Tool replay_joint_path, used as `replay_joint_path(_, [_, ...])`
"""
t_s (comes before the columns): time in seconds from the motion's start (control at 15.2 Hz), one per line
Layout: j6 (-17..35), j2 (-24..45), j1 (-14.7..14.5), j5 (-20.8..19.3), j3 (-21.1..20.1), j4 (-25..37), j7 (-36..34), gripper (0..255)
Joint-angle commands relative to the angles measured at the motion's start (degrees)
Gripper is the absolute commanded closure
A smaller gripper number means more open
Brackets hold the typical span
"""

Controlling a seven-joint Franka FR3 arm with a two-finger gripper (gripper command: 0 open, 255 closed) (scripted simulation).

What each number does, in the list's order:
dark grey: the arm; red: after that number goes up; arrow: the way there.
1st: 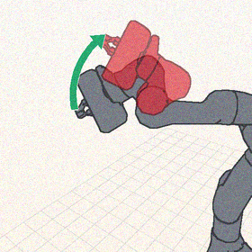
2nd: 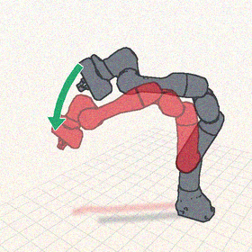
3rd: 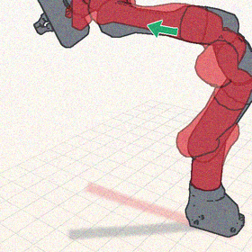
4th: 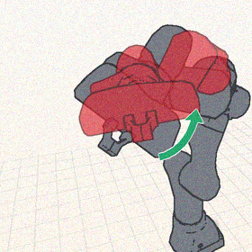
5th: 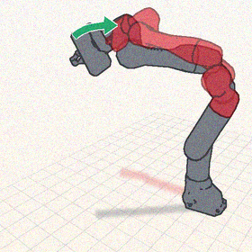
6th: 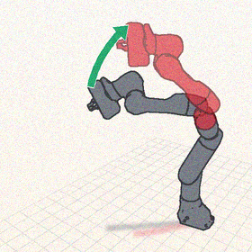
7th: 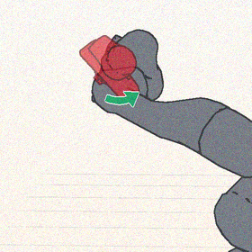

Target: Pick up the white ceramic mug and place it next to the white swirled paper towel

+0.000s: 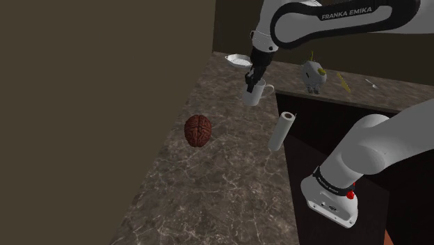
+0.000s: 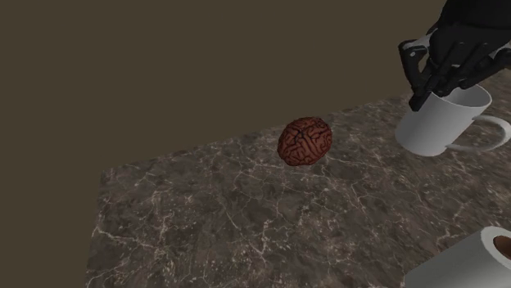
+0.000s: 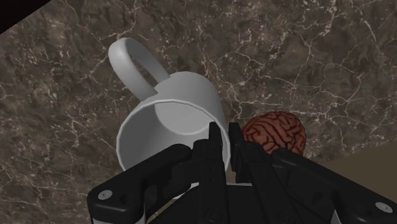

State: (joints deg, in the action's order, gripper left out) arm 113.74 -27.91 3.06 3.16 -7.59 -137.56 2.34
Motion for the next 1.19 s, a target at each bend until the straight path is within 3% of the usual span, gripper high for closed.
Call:
replay_joint_path(0.0, [1.8,0.5,0.0,0.0,-0.1,-1.3,0.0,255])
replay_joint_path(1.12, [16.3,5.6,0.0,0.1,-0.9,-10.7,-0.3,255])
